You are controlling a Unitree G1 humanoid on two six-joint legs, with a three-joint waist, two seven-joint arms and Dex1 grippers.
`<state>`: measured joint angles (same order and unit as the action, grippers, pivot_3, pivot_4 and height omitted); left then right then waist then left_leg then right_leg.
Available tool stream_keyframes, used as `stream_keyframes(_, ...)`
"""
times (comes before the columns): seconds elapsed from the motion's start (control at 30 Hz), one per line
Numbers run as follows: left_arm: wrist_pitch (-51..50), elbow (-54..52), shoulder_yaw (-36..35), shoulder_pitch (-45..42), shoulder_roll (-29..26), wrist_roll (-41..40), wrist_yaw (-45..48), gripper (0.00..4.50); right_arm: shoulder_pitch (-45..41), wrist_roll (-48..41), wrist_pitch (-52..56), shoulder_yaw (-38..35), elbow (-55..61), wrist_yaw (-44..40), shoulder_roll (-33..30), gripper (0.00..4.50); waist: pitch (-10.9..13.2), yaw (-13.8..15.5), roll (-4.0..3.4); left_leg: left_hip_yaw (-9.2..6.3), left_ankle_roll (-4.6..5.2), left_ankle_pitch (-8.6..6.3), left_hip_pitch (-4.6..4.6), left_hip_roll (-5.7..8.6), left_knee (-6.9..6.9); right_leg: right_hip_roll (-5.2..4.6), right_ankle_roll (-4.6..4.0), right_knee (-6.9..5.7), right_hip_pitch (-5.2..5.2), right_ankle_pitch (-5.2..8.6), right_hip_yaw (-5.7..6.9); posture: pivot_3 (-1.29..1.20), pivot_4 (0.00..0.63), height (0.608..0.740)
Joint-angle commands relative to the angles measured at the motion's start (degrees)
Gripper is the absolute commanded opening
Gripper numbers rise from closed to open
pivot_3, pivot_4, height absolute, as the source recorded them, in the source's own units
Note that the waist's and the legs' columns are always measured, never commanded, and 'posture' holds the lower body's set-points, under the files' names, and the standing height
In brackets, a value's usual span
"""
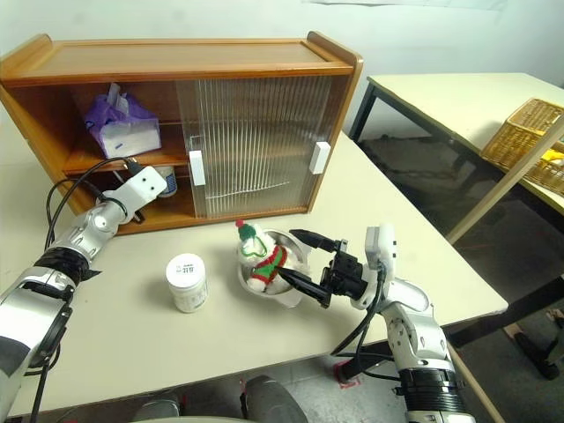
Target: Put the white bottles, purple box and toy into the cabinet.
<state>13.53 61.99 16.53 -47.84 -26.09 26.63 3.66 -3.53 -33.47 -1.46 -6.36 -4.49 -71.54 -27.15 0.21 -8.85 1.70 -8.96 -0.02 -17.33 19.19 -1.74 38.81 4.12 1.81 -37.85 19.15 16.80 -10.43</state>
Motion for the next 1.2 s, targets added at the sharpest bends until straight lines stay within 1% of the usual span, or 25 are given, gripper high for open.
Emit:
stream_keyframes(0.03, 2.5, 2.0, 0.8, -1.5, 1.5, 0.2, 0.3, 0.03, 0.2, -0.2, -0.3, -0.9, 1.3, 0.5, -0.2, 4.50, 0.0, -0.1, 0.00, 0.00, 0.00, 0.00, 0.01, 0.00, 0.01, 0.00, 0.02, 0.00, 0.00, -0.01, 0.00, -0.25, 0.000, 0.740)
stream_keyframes(0.33, 4.8, 3.0, 1.3, -2.2, 3.7, 0.5, 1.0, 0.03, 0.0, -0.2, -0.2, -0.4, 1.3, 0.9, 0.1, 4.50, 0.0, -1.3, 0.01, 0.00, 0.00, -0.01, 0.14, 0.02, 0.00, -0.01, -0.07, 0.02, 0.05, 0.00, 0.00, -0.24, 0.000, 0.740)
stream_keyframes(0.5, 5.9, 3.3, 1.3, -2.7, 4.8, 0.3, 1.4, 0.03, -0.2, -0.2, -0.3, -0.3, 0.8, 0.6, 0.2, 4.50, 0.0, -1.4, 0.01, 0.00, -0.01, -0.02, 0.22, 0.04, 0.01, -0.02, -0.06, 0.08, 0.06, 0.02, 0.00, -0.23, 0.000, 0.740)
stream_keyframes(0.63, 6.3, 0.8, -0.6, -0.4, 4.5, -2.0, 2.9, 0.03, -0.1, -0.1, -0.7, -0.3, 0.0, 0.2, 0.5, 4.50, 0.0, -1.6, 0.01, 0.00, -0.01, -0.02, 0.26, 0.06, 0.01, -0.04, -0.05, 0.16, 0.06, 0.00, 0.00, -0.23, 0.000, 0.740)
stream_keyframes(0.7, 5.8, -2.3, -2.5, 2.3, 3.4, -4.6, 4.8, 0.03, -0.1, -0.1, -0.8, -0.2, -0.1, 0.1, 0.5, 4.50, 0.0, -1.8, 0.00, 0.00, -0.03, -0.01, 0.25, 0.06, -0.01, -0.04, -0.07, 0.16, 0.06, -0.01, 0.00, -0.23, 0.000, 0.740)
stream_keyframes(0.77, 5.3, -7.4, -4.9, 6.3, 1.8, -8.2, 8.6, 0.03, -0.1, 0.0, -0.9, -0.2, -0.6, -0.3, 0.5, 4.50, 0.0, -2.0, -0.03, 0.00, -0.11, 0.04, 0.24, 0.05, -0.04, -0.04, -0.14, 0.16, 0.05, -0.03, 0.00, -0.21, 0.000, 0.740)
stream_keyframes(0.83, 6.3, -15.8, -7.8, 12.7, -0.1, -14.5, 15.6, 0.03, -0.5, 0.0, -1.1, -0.3, -1.5, -1.0, 0.2, 4.50, 0.0, -2.3, -0.08, 0.00, -0.17, 0.07, 0.21, 0.06, -0.10, -0.04, -0.34, 0.16, 0.06, -0.11, 0.00, -0.20, 0.000, 0.740)
stream_keyframes(0.9, 6.0, -22.5, -10.0, 17.5, -1.1, -19.5, 20.3, 0.03, -0.8, 0.1, -1.2, -0.3, -2.2, -1.7, -0.1, 4.50, -0.1, -2.3, -0.09, 0.00, -0.24, 0.05, 0.17, 0.06, -0.11, -0.04, -0.44, 0.16, 0.06, -0.08, 0.00, -0.19, 0.000, 0.740)
stream_keyframes(0.93, 3.4, -26.9, -11.5, 21.0, -1.9, -25.0, 26.6, 0.03, -1.2, 0.1, -1.2, -0.4, -2.7, -2.1, -0.4, 4.50, -0.1, -2.1, -0.09, 0.00, -0.25, 0.05, 0.18, 0.05, -0.11, -0.04, -0.47, 0.15, 0.06, -0.06, 0.01, -0.19, 0.000, 0.740)
stream_keyframes(0.97, 1.4, -30.6, -12.6, 24.2, -2.9, -29.2, 31.4, 0.21, -1.5, 0.1, -1.2, -0.5, -3.2, -2.4, -0.6, 4.50, -0.1, -2.0, -0.11, 0.00, -0.26, 0.03, 0.22, 0.05, -0.10, -0.04, -0.47, 0.15, 0.09, -0.06, 0.01, -0.18, 0.000, 0.740)
stream_keyframes(1.03, -0.8, -36.3, -15.0, 28.8, -4.5, -35.5, 37.9, 0.60, -1.9, 0.0, -1.2, -0.7, -3.9, -3.1, -1.0, 4.50, -0.1, -1.7, -0.11, -0.01, -0.31, 0.00, 0.32, 0.05, -0.09, -0.05, -0.50, 0.14, 0.17, -0.05, 0.01, -0.18, 0.000, 0.740)
stream_keyframes(1.1, -3.2, -41.0, -18.0, 33.1, -5.9, -43.2, 45.0, 1.28, -2.3, 0.0, -1.4, -0.9, -4.7, -3.8, -1.5, 4.50, -0.1, -1.1, -0.09, -0.01, -0.33, -0.07, 0.40, 0.04, -0.08, -0.05, -0.57, 0.01, 0.32, -0.02, 0.01, -0.18, 0.000, 0.740)
stream_keyframes(1.17, -5.3, -46.0, -19.2, 38.1, -8.3, -50.2, 55.3, 1.99, -2.5, -0.1, -1.5, -1.1, -5.5, -4.5, -1.9, 4.50, -0.1, -0.5, -0.08, -0.02, -0.31, -0.17, 0.53, 0.02, 0.00, -0.06, -0.67, -0.29, 0.58, 0.04, 0.01, -0.17, 0.000, 0.740)
stream_keyframes(1.2, -6.5, -47.7, -19.6, 39.8, -9.0, -52.5, 58.5, 2.30, -2.6, 0.0, -1.5, -1.2, -5.7, -4.8, -2.0, 4.50, -0.1, -0.2, -0.15, -0.02, -0.30, -0.17, 0.57, 0.01, 0.01, -0.06, -0.69, -0.38, 0.67, 0.05, 0.02, -0.17, 0.000, 0.740)
